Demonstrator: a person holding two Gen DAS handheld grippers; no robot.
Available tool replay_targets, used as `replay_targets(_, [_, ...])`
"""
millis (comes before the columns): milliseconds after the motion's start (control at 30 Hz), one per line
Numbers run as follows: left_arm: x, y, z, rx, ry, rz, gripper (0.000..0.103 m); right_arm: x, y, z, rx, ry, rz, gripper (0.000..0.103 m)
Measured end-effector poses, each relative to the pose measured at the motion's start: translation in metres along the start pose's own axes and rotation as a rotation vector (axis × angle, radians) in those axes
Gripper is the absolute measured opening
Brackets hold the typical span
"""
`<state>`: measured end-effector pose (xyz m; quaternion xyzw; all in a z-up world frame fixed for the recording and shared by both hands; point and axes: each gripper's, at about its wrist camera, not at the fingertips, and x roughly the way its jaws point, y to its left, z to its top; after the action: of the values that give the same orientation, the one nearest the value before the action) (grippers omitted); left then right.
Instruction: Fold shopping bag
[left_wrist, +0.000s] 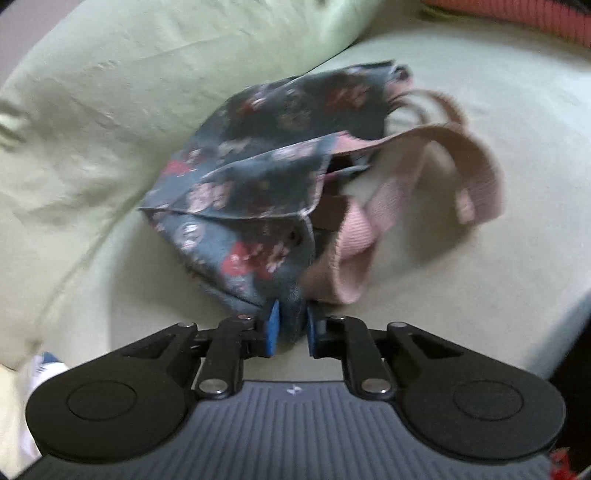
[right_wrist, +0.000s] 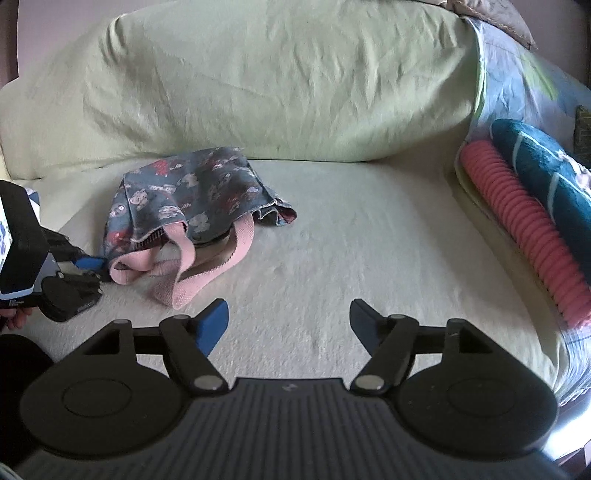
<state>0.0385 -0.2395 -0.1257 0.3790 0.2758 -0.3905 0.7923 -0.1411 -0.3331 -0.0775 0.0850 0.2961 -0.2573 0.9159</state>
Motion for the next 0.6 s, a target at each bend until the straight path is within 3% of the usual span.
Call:
replay_targets(67, [-0.012, -0.018, 0.016, -0.055, -0.023, -0.246, 0.000, -0.005, -0.007, -0.001, 0.005, -0.012, -0.019, 0.069])
replay_targets(100, [-0.018, -0.036, 0.024, -0.023, -0.049, -0.277, 0.000, -0.005, -0.012, -0.001, 0.009, -0.011, -0.033, 0.069])
replay_targets(133, [-0.024, -0.059, 0.032, 0.038, -0.082, -0.261, 0.000, -0.006, -0.017, -0.001, 0.015, -0.011, -0.047, 0.069])
replay_targets(167, [-0.030, -0.077, 0.038, 0.080, -0.110, -0.226, 0.012, -0.007, -0.022, 0.000, 0.023, -0.014, -0.058, 0.069])
replay_targets(200, [-0.036, -0.085, 0.042, 0.087, -0.127, -0.197, 0.014, -0.009, -0.029, 0.002, 0.039, -0.018, -0.063, 0.069])
replay_targets(233, [-0.042, -0.084, 0.043, 0.063, -0.135, -0.202, 0.017, -0.011, -0.033, 0.003, 0.053, -0.023, -0.060, 0.069])
replay_targets(300, [-0.053, -0.063, 0.039, 0.003, -0.139, -0.198, 0.035, -0.009, -0.036, 0.005, 0.063, -0.028, -0.039, 0.069])
replay_targets(333, [-0.058, -0.049, 0.033, -0.018, -0.143, -0.154, 0.051, -0.007, -0.034, 0.006, 0.057, -0.028, -0.021, 0.069])
replay_targets(367, [-0.062, -0.032, 0.025, -0.043, -0.140, -0.096, 0.057, -0.003, -0.029, 0.007, 0.051, -0.027, 0.008, 0.069])
replay_targets(500, [-0.067, 0.042, -0.018, -0.229, -0.053, 0.042, 0.057, 0.022, 0.017, 0.014, 0.022, -0.012, 0.201, 0.069])
replay_targets(600, [-0.070, 0.085, -0.051, -0.369, -0.009, 0.120, 0.058, 0.042, 0.077, 0.016, -0.131, -0.023, 0.316, 0.069])
